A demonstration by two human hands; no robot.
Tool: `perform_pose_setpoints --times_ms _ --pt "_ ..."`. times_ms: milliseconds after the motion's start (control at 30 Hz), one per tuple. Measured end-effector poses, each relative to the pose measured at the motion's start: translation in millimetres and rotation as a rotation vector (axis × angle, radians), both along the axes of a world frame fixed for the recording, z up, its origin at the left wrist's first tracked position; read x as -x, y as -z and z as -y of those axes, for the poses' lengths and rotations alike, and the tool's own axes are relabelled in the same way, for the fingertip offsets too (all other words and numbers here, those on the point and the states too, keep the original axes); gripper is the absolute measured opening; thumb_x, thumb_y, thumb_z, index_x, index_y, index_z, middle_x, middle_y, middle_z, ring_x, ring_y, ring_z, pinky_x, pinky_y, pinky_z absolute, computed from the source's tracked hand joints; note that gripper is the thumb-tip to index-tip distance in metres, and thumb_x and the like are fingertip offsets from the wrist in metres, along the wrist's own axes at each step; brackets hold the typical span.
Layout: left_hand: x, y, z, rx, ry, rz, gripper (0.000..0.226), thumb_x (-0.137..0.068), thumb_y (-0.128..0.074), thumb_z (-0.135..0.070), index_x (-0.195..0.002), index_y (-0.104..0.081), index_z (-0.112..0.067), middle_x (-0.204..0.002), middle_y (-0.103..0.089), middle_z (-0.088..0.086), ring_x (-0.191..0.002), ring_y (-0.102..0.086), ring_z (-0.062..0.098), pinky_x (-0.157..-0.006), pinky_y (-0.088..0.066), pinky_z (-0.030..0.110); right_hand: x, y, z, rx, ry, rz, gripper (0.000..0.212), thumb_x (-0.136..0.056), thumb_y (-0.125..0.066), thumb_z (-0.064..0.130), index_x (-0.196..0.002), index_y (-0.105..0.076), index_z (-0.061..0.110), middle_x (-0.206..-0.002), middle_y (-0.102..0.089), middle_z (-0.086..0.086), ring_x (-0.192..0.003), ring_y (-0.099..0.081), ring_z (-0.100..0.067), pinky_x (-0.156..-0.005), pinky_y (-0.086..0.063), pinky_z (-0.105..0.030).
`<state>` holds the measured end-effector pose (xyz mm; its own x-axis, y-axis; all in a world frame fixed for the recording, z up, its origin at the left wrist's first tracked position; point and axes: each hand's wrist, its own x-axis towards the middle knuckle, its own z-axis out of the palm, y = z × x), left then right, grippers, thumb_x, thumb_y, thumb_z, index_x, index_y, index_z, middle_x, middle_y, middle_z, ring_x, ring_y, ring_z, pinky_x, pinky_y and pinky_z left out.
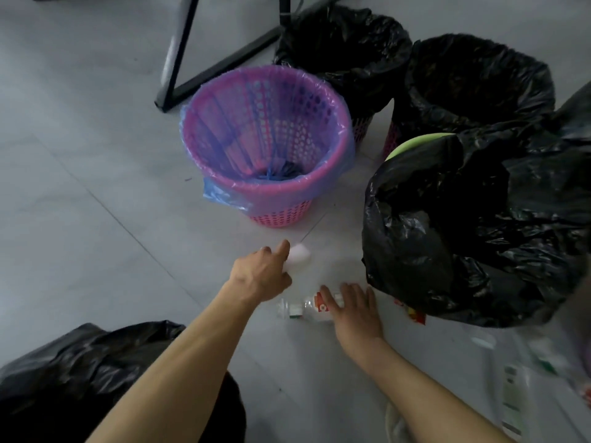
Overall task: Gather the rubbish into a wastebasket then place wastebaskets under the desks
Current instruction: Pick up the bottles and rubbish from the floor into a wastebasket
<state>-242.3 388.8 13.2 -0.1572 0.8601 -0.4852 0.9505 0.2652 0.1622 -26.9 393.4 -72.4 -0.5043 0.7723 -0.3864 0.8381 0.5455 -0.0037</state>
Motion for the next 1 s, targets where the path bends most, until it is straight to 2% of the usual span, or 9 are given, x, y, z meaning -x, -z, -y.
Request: perform_pose_setpoints --times_ms 100,200,333,433,533,633,767,867,1000 --pt "-1.2 -46.2 28.5 -0.041 -0.036 0.066 0.043 -0.089 -0.057 -0.041 -0.121 -0.035 -0.023 -0.113 -0.061 0.008 -0.089 -0.062 0.033 -0.072 -0.054 0.041 9.3 -37.2 1.7 0.298 0.139 0.158 0.081 -0.093 -0.054 0.039 -0.157 -0.005 0.032 -0.155 -0.025 -0.015 -0.141 -0.026 -0.037 -0.114 -0.024 -0.058" --pt "5.7 -93.4 61.8 -0.19 -0.119 0.157 0.04 -0.089 -0.054 -0.044 -0.12 -0.036 -0.028 -0.115 -0.059 0.005 -0.084 -0.055 0.026 -0.067 -0.045 0.037 12.8 -67.8 8.1 0.575 0.251 0.115 0.091 -0.078 -0.066 0.054 -0.154 -0.024 0.027 -0.152 -0.04 -0.009 -0.136 -0.044 -0.031 -0.11 -0.038 -0.044" --pt "27.7 -137.2 122.4 -0.47 -0.3 0.232 0.048 -0.085 -0.051 -0.044 -0.131 -0.039 -0.034 -0.123 -0.056 0.003 -0.093 -0.056 0.026 -0.077 -0.048 0.037 32.6 -122.1 27.4 0.812 0.486 -0.241 0.062 -0.066 -0.076 0.055 -0.121 -0.061 0.029 -0.103 -0.065 0.002 -0.088 -0.061 -0.019 -0.081 -0.057 -0.039" --pt "48.9 -144.5 172.3 -0.584 -0.424 0.215 0.054 -0.079 -0.046 -0.045 -0.132 -0.043 -0.036 -0.117 -0.055 0.003 -0.098 -0.057 0.03 -0.075 -0.045 0.037 54.3 -172.6 45.8 0.908 0.627 -0.617 0.034 -0.08 -0.073 0.051 -0.105 -0.062 0.03 -0.089 -0.059 0.003 -0.073 -0.055 -0.014 -0.055 -0.044 -0.025" --pt "71.2 -141.9 227.6 -0.667 -0.556 0.156 0.061 -0.077 -0.04 -0.049 -0.134 -0.047 -0.027 -0.117 -0.054 0.006 -0.093 -0.056 0.031 -0.07 -0.046 0.037 81.5 -210.3 79.5 0.948 0.669 -0.939 0.033 -0.084 -0.069 0.051 -0.105 -0.063 0.027 -0.09 -0.065 -0.001 -0.073 -0.064 -0.018 -0.058 -0.05 -0.031" --pt "83.7 -135.4 271.8 -0.663 -0.611 0.092 0.065 -0.076 -0.039 -0.05 -0.131 -0.053 -0.019 -0.117 -0.056 0.011 -0.099 -0.055 0.033 -0.081 -0.046 0.043 106.4 -234.1 116.0 1.044 0.525 -1.047 0.047 -0.081 -0.068 0.054 -0.117 -0.063 0.024 -0.108 -0.072 -0.009 -0.096 -0.071 -0.028 -0.081 -0.058 -0.044" --pt "103.6 -128.9 332.5 -0.544 -0.556 -0.182 0.061 -0.077 -0.044 -0.061 -0.125 -0.063 -0.028 -0.123 -0.058 0.008 -0.117 -0.05 0.034 -0.097 -0.038 0.048 135.5 -235.3 167.3 0.82 0.236 -0.942 0.051 -0.074 -0.064 0.057 -0.114 -0.063 0.026 -0.113 -0.065 0.011 -0.112 -0.058 -0.01 -0.093 -0.045 -0.025" --pt "115.0 -125.3 366.1 -0.417 -0.569 -0.271 0.062 -0.076 -0.048 -0.078 -0.128 -0.058 -0.045 -0.149 -0.039 0.002 -0.136 -0.035 0.034 -0.104 -0.032 0.053 138.1 -217.6 186.8 0.465 -0.007 -0.71 0.057 -0.078 -0.058 0.06 -0.133 -0.048 0.048 -0.144 -0.04 0.008 -0.135 -0.034 -0.013 -0.114 -0.03 -0.036" --pt "122.2 -121.0 372.1 -0.259 -0.631 -0.188 0.061 -0.078 -0.049 -0.071 -0.132 -0.049 -0.043 -0.154 -0.027 -0.001 -0.123 -0.048 0.035 -0.088 -0.051 0.048 134.1 -202.3 189.5 0.423 -0.018 -0.61 0.083 -0.088 -0.052 0.015 -0.144 -0.013 0.064 -0.133 -0.059 -0.006 -0.114 -0.059 -0.03 -0.097 -0.048 -0.041"
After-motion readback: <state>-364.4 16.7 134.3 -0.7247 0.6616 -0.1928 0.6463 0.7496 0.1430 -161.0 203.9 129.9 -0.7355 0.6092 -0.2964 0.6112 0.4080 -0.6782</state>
